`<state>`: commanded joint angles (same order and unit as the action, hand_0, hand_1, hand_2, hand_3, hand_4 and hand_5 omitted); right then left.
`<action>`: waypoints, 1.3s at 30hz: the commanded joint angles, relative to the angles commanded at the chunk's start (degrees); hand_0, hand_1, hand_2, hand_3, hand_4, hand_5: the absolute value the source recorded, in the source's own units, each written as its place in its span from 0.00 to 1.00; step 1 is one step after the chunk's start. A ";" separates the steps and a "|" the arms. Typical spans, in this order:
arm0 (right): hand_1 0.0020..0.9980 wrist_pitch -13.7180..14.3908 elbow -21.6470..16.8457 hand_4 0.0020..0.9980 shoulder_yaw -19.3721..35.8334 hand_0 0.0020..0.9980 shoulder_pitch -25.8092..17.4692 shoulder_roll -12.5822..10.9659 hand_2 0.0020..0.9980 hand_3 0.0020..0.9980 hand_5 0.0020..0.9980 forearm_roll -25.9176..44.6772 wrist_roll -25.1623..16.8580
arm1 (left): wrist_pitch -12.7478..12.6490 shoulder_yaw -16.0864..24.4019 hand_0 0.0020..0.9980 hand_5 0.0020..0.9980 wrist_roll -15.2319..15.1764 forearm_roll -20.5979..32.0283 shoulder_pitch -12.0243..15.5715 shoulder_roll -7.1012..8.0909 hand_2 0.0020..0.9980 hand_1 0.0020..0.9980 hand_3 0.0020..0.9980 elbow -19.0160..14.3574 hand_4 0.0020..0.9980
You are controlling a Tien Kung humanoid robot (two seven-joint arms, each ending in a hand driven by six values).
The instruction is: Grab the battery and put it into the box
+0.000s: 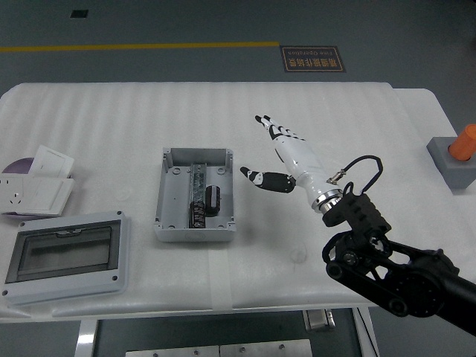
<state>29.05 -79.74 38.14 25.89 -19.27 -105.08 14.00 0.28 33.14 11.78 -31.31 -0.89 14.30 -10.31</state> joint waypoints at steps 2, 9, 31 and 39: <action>0.94 0.47 -0.33 0.80 3.06 0.87 -1.38 -1.17 0.96 1.00 0.38 0.37 -1.04 | 0.03 0.13 0.58 0.16 0.01 -0.22 -0.05 0.24 0.51 0.62 0.54 0.00 0.69; 0.90 2.81 0.07 0.79 12.75 0.85 -6.18 -2.24 0.93 1.00 0.38 6.78 -7.93 | 0.19 0.51 0.58 0.15 0.05 -0.89 -0.22 0.82 0.51 0.62 0.54 0.00 0.69; 0.77 1.33 0.05 0.78 32.66 0.71 -13.82 -3.05 0.79 0.85 0.40 23.39 -23.47 | 0.08 -0.63 0.58 0.15 -0.51 1.53 0.81 0.24 0.51 0.62 0.54 0.00 0.69; 0.75 -0.02 -0.43 0.78 35.62 0.69 -14.71 -3.12 0.78 0.84 0.41 26.57 -24.46 | 0.05 -0.46 0.58 0.15 -0.36 1.83 0.60 0.25 0.52 0.62 0.54 0.00 0.69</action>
<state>29.03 -80.17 73.76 11.18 -22.40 -78.51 -10.46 0.32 32.68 11.42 -29.48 -0.29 14.54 -10.31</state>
